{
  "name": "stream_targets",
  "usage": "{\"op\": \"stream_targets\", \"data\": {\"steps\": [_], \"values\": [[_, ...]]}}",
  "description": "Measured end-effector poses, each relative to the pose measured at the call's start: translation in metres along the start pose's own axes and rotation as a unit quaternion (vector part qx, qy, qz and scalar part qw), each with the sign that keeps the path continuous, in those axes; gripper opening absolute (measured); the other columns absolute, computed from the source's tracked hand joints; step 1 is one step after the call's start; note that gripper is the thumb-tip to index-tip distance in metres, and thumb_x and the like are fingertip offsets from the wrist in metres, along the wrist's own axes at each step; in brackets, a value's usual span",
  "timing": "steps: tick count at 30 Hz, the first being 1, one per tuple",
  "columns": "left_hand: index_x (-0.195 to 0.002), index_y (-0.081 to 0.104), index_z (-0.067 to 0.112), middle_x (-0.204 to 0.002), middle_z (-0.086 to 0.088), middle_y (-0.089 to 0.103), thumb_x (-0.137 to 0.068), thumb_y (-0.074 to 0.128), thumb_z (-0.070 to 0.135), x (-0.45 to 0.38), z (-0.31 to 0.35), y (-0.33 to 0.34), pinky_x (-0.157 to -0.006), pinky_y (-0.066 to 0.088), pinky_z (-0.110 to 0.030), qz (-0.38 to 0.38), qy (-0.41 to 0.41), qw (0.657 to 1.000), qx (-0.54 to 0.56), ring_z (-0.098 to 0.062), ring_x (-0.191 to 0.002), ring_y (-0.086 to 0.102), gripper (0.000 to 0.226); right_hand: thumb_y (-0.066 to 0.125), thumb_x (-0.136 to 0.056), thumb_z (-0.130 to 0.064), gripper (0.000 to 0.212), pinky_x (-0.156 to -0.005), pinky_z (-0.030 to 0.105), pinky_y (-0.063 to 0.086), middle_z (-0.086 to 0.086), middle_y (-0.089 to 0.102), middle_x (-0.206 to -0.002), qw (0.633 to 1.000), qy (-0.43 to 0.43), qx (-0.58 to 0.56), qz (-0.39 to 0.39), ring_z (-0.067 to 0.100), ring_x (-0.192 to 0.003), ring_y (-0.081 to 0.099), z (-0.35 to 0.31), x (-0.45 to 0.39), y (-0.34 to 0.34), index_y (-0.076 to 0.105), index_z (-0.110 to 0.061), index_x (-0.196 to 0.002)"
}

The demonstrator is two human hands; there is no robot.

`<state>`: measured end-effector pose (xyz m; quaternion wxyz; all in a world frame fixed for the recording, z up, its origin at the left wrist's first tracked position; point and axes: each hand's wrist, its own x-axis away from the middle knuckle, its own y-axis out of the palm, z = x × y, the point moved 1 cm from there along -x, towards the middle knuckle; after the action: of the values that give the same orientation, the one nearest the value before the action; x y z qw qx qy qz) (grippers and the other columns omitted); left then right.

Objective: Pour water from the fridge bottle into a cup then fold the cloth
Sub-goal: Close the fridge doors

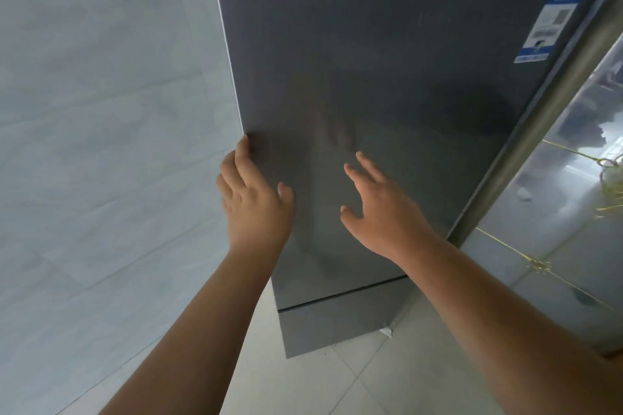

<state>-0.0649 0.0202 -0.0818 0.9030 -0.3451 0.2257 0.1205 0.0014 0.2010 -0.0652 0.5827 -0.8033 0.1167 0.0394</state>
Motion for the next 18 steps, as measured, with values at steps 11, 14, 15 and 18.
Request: {"op": "stream_targets", "data": {"steps": [11,14,15,18], "values": [[-0.164,0.020,0.027,-0.170,0.001,0.022,-0.090,0.065,0.028,0.028,0.032,0.039,-0.120,0.034,-0.050,-0.192,0.112,0.963,-0.155,-0.028,-0.154,0.026,0.086,0.060,-0.097,-0.040,0.076,-0.116,0.039,0.035,-0.009,0.008,-0.173,0.998,0.031,-0.052,0.006,0.025,-0.150,0.032,0.050,-0.012,-0.001,0.024,-0.027,-0.164],[-0.164,0.013,0.032,-0.174,0.004,0.011,-0.096,0.061,0.034,0.035,0.038,0.045,-0.123,0.029,-0.051,-0.229,0.101,0.953,-0.170,-0.026,-0.159,0.018,0.084,0.060,-0.097,-0.041,0.077,-0.117,0.042,0.038,-0.010,0.007,-0.174,0.997,0.027,-0.077,0.002,0.027,-0.150,0.033,0.065,-0.018,0.002,0.023,-0.027,-0.164],[-0.164,0.012,0.034,-0.175,0.005,0.009,-0.097,0.060,0.035,0.037,0.040,0.048,-0.123,0.028,-0.051,-0.242,0.096,0.950,-0.171,-0.025,-0.160,0.017,0.083,0.059,-0.097,-0.041,0.077,-0.116,0.043,0.039,-0.011,0.006,-0.174,0.996,0.022,-0.084,-0.002,0.028,-0.149,0.034,0.069,-0.019,0.003,0.023,-0.027,-0.164],[-0.163,0.014,0.037,-0.175,0.008,0.008,-0.097,0.060,0.035,0.043,0.046,0.060,-0.123,0.029,-0.050,-0.282,0.092,0.941,-0.160,-0.023,-0.160,0.019,0.080,0.059,-0.098,-0.041,0.076,-0.115,0.045,0.041,-0.016,0.000,-0.173,0.994,0.002,-0.109,-0.021,0.027,-0.148,0.035,0.081,-0.017,0.005,0.022,-0.029,-0.164]]}}
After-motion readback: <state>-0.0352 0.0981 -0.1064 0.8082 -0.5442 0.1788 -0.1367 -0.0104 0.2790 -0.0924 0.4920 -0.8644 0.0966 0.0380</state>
